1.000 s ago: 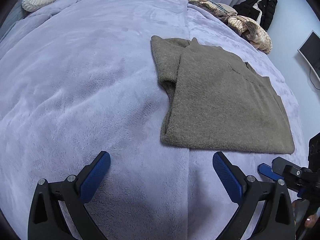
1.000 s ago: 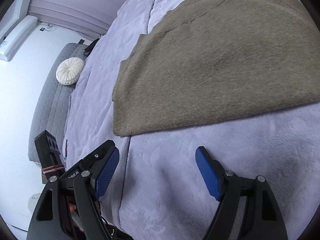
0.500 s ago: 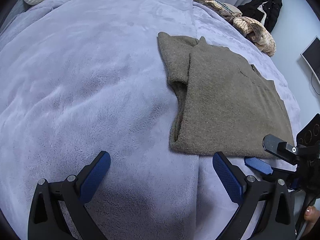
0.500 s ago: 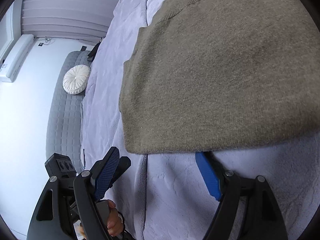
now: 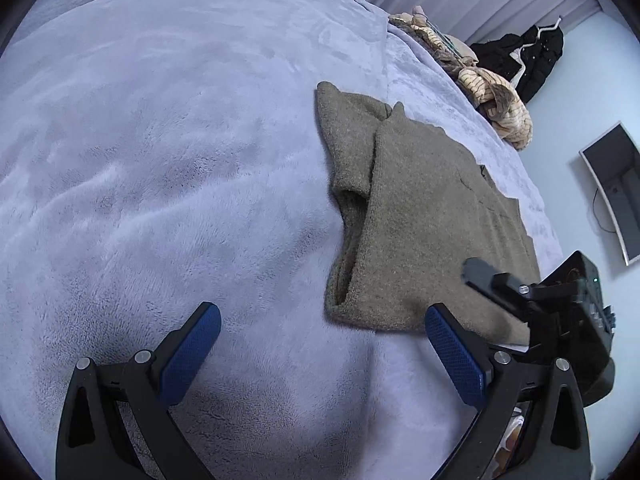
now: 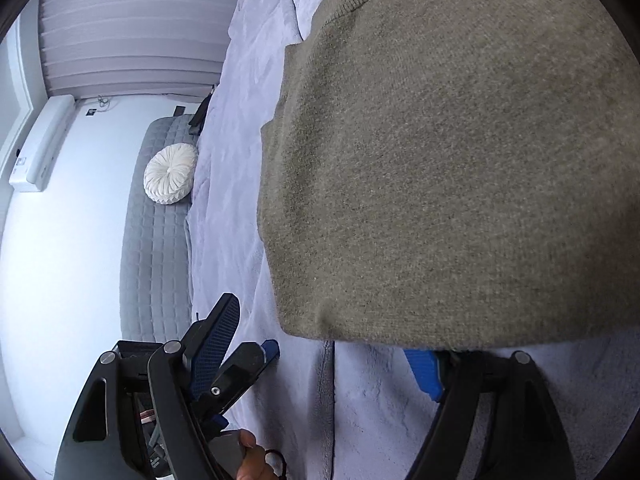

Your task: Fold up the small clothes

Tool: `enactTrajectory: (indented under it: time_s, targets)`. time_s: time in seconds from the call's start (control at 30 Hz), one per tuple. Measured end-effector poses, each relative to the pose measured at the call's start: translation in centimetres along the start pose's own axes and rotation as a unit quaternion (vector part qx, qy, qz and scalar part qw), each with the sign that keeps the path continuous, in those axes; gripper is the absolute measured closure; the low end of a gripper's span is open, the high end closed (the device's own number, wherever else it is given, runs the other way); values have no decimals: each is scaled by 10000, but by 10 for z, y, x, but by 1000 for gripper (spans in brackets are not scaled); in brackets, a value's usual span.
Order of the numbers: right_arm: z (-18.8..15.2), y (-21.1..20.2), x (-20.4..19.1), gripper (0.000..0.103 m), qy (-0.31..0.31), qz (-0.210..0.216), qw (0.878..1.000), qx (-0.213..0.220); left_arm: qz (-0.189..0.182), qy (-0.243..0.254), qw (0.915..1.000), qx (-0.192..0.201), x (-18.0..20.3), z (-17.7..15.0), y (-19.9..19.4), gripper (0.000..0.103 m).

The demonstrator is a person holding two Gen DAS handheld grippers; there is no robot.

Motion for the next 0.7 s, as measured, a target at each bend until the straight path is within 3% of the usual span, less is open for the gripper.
enactTrajectory:
  time_s: [0.03,0.07,0.13,0.23,0.33,0.47,0.57,0.7]
  targets:
    - [1,0,1,62,51,41,10000,60,-144,-99,9998,0,0,3,0,1]
    - [4,1,1,93,160,129,9997,101,-256,-164,9995,-8,1,4,1,1]
    - [11,-4,0,93,249,303,9989,249,-588,-315,9977,-88,6,10,6,1]
    - [23,-19,-23,94,-231,514,9973,479,-1115,-515,9920,-286,18,18,18,1]
    - [34,-36,-47,94,-657,650,9935,664,-1808,-789,9790,-515,35,32,36,1]
    - [35,-42,-58,94,-987,570,9911,686,-2399,-1221,9610,-631,53,55,58,1]
    - [30,-39,-54,94,-1005,483,9921,583,-2535,-1322,9553,-750,65,71,74,1]
    - [23,-35,-47,94,-1052,407,9927,422,-2105,-1087,9674,-895,78,79,101,1]
Point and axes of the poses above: each gripper's, at about its wrist camera, not at the fingertips, and y roughly the way its jaws point, x to its right, z to its top, the point moved 5 cm from there along y, roughly the way its jaws point, and after that the axes turned 10 degrees about x, right-handed, at the moved point
